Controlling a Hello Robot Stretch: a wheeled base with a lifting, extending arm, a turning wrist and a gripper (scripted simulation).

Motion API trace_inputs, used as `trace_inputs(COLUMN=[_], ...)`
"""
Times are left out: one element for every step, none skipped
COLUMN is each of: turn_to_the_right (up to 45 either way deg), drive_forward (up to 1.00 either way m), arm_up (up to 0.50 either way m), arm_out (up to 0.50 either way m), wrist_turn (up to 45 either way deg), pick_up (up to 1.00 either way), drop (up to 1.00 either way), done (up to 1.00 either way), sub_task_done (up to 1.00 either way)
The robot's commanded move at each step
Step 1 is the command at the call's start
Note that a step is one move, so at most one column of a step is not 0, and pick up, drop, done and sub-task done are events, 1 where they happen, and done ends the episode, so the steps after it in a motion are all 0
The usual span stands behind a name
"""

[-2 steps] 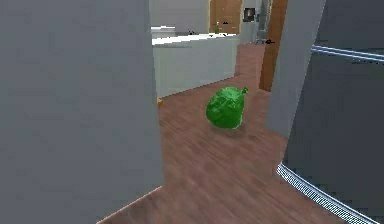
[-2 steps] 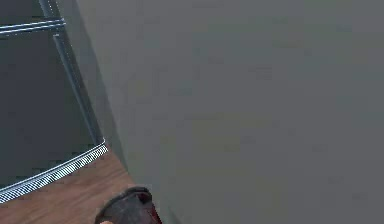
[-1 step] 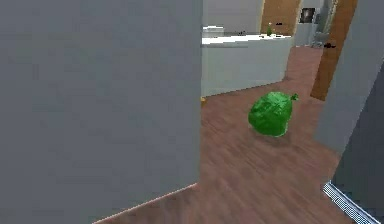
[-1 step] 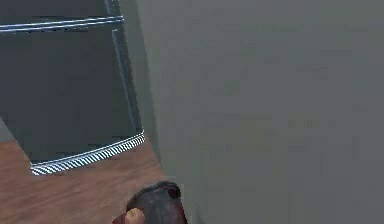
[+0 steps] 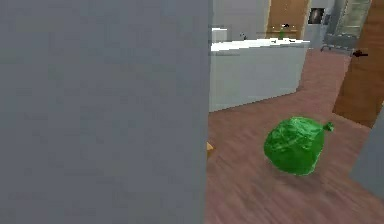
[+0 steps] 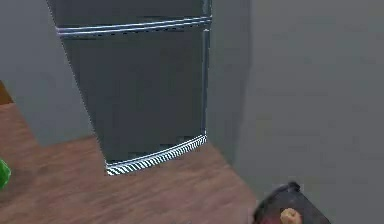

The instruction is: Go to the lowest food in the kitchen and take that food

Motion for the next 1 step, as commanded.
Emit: trace_inputs(turn_to_the_right=[45.0], drive_forward=[0.0], arm_up=[0.0], arm_out=[0.0], wrist_turn=[0.0], pick_up=[0.0], drop=[0.0], done=[0.0], sub_task_done=[0.0])
